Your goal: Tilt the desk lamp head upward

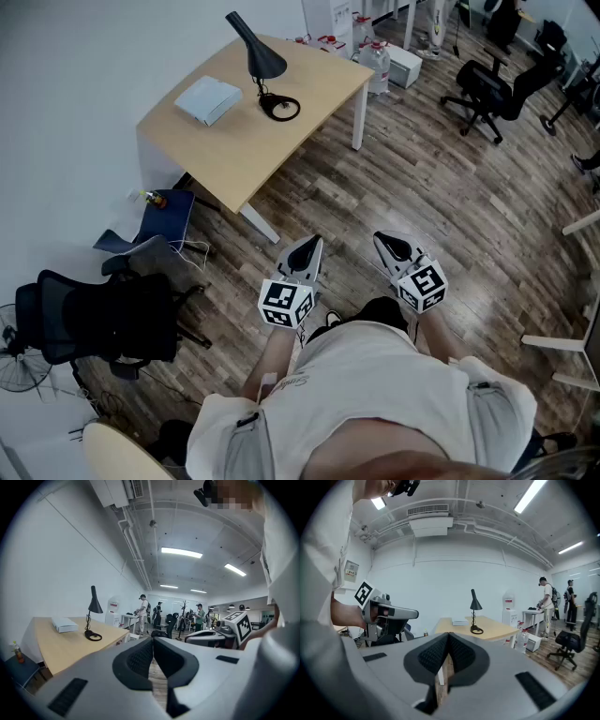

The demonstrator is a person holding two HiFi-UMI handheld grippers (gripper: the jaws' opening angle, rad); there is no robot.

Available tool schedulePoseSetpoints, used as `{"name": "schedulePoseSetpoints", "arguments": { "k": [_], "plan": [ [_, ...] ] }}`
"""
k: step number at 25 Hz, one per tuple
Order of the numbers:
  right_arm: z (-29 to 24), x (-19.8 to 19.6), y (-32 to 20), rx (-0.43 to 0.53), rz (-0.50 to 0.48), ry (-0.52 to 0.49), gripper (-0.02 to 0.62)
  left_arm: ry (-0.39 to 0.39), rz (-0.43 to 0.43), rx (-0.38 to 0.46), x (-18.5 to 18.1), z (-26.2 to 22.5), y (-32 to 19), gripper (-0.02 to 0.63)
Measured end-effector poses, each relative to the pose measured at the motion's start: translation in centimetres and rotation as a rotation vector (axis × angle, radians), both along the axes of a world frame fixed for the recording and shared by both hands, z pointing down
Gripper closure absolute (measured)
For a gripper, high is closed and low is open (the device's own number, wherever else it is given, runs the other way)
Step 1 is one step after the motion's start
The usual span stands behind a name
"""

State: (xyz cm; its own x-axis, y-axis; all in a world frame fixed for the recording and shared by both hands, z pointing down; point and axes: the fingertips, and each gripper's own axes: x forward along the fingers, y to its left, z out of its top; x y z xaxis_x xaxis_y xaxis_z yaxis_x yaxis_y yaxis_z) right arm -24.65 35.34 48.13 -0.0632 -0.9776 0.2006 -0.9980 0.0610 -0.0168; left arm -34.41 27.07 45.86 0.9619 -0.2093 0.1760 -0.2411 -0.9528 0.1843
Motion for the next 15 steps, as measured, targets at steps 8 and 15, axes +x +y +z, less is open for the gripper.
{"name": "schedulePoseSetpoints", "arguments": {
  "k": [8, 15],
  "plan": [
    [-0.1, -1.9, -2.2, 0.001, 0.019, 0.000, 0.600, -0.015, 0.037, -0.018, -1.6, 0.8, -1.8, 0.589],
    [-0.1, -0.4, -1.8, -0.002, 0.064, 0.021, 0.600, -0.015, 0.051, -0.064, -0.3, 2.4, -2.4, 0.589]
  ]
}}
